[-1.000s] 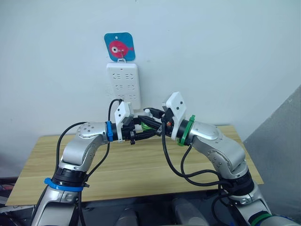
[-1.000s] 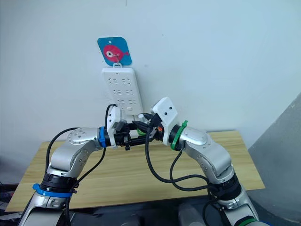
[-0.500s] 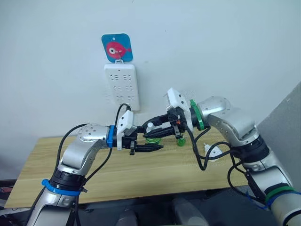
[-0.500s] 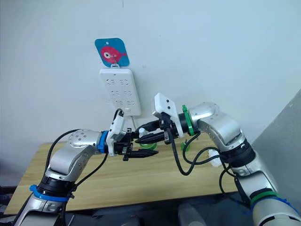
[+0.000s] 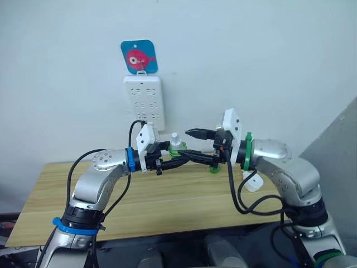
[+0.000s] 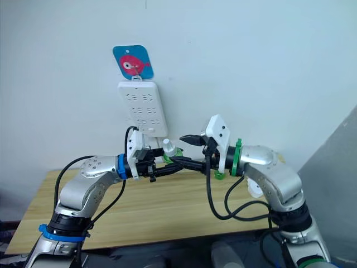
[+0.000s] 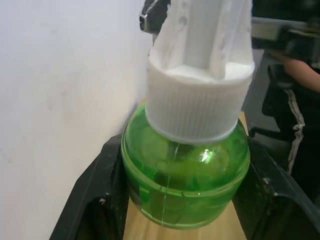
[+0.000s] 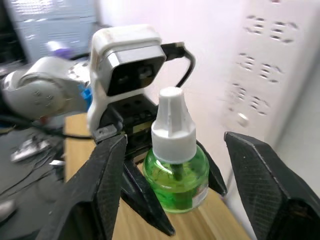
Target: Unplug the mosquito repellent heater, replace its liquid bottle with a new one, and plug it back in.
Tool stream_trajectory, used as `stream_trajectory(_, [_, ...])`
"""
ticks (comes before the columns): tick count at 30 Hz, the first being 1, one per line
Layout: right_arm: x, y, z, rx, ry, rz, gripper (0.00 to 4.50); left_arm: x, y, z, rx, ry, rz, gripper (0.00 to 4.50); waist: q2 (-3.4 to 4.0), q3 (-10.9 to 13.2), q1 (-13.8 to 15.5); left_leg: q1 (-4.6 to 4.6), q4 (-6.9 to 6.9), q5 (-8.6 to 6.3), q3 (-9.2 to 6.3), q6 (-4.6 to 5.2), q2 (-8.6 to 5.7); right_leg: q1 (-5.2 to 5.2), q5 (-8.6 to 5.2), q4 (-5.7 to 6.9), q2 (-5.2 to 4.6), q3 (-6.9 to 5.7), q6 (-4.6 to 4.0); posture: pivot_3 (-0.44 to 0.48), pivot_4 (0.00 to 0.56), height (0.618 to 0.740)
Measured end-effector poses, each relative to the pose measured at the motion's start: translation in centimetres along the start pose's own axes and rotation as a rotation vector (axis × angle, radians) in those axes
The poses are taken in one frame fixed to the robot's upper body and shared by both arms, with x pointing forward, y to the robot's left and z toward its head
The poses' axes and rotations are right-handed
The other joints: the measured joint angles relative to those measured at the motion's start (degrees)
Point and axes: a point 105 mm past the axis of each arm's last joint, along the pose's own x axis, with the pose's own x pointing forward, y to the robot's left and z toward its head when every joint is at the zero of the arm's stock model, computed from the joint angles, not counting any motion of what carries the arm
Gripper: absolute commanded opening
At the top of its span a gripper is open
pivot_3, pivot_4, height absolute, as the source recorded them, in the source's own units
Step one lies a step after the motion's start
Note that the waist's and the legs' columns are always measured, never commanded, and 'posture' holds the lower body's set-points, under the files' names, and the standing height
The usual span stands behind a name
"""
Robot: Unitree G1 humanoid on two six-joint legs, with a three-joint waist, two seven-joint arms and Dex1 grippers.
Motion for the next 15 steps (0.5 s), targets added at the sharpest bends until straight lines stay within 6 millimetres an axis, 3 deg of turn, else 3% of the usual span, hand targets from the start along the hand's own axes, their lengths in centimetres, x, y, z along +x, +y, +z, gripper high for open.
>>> stream_trajectory(5, [1.1, 0.1, -0.3, 0.000, -0.015, -0.122, 3.23, 0.7, 0.3, -0.6, -0.008, -0.008, 0.033, 2.32, 0.02, 0.00, -0.16, 0.02, -0.01, 0.00, 0.02, 0.00, 0.06, 0.00, -0.02, -0.01, 0.09, 0.03, 0.01, -0.202, 0.063, 0.740])
stream_trajectory(12, [2.1, -0.1, -1.2, 0.018, 0.015, -0.146, 3.23, 0.9, 1.0, -0.7, -0.002, -0.008, 0.064, 2.32, 0.02, 0.00, -0.16, 0.00, -0.01, 0.00, 0.01, 0.00, 0.06, 0.00, -0.02, -0.04, 0.09, 0.02, 0.01, -0.190, 0.058, 0.740])
stream_trajectory(15, [2.4, -0.2, -1.5, 0.026, 0.026, -0.150, 2.64, 0.9, 1.0, -0.7, -0.002, -0.008, 0.064, 2.32, 0.02, 0.00, -0.14, 0.00, -0.02, 0.00, 0.01, 0.00, 0.06, 0.00, -0.02, -0.04, 0.09, 0.02, 0.01, -0.190, 0.058, 0.740])
